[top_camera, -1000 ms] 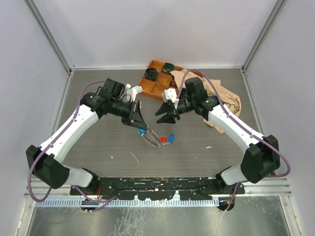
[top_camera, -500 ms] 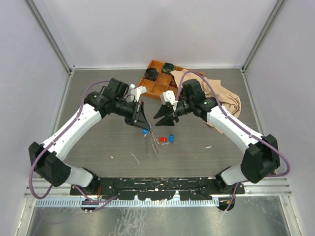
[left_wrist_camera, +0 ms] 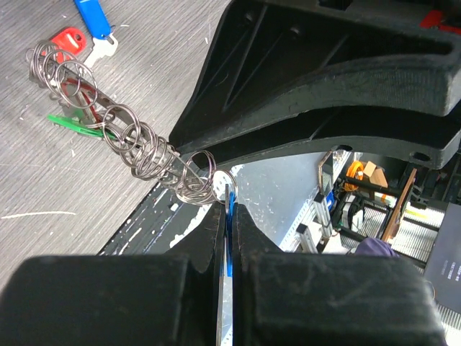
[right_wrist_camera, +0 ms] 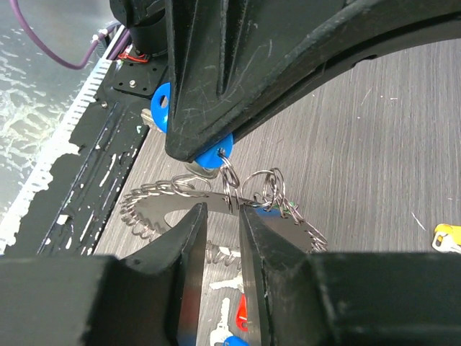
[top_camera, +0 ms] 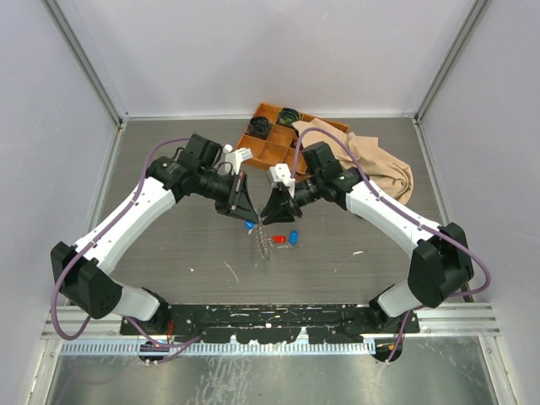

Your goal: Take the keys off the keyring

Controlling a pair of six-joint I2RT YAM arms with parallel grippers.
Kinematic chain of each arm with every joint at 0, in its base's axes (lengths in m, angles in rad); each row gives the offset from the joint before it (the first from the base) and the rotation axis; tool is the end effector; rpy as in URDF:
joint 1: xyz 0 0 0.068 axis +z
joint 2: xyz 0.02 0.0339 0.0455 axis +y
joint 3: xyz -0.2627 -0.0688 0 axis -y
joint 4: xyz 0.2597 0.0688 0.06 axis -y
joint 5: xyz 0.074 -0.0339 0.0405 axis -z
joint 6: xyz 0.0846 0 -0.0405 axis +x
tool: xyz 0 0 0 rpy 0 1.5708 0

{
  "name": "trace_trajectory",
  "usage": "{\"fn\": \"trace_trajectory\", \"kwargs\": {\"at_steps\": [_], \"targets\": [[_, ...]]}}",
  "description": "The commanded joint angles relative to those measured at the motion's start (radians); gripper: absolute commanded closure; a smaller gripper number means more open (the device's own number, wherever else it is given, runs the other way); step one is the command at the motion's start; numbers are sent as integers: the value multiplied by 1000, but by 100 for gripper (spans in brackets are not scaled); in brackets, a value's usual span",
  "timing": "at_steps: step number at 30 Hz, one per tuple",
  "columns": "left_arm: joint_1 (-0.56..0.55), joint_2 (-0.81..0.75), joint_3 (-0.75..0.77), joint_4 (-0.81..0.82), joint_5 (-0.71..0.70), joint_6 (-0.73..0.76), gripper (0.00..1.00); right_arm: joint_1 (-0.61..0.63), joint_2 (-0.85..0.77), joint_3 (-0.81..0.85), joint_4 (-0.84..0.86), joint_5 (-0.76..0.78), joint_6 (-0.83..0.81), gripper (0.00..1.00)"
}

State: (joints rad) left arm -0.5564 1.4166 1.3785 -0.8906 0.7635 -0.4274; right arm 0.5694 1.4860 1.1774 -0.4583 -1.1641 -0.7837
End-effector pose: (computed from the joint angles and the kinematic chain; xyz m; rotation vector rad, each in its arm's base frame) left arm 0.2428 -0.2199 0.3149 0.5172 2.5886 -1.3369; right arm 0.2451 0.2492 0.2790 -1.6581 1.1874 1.1958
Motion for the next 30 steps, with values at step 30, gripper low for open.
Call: {"fn": "trace_trajectory", "kwargs": {"at_steps": [30], "targets": [[-16, -10, 41, 46, 44, 3, 100, 3, -23, 53, 33, -23, 67, 68]]}}
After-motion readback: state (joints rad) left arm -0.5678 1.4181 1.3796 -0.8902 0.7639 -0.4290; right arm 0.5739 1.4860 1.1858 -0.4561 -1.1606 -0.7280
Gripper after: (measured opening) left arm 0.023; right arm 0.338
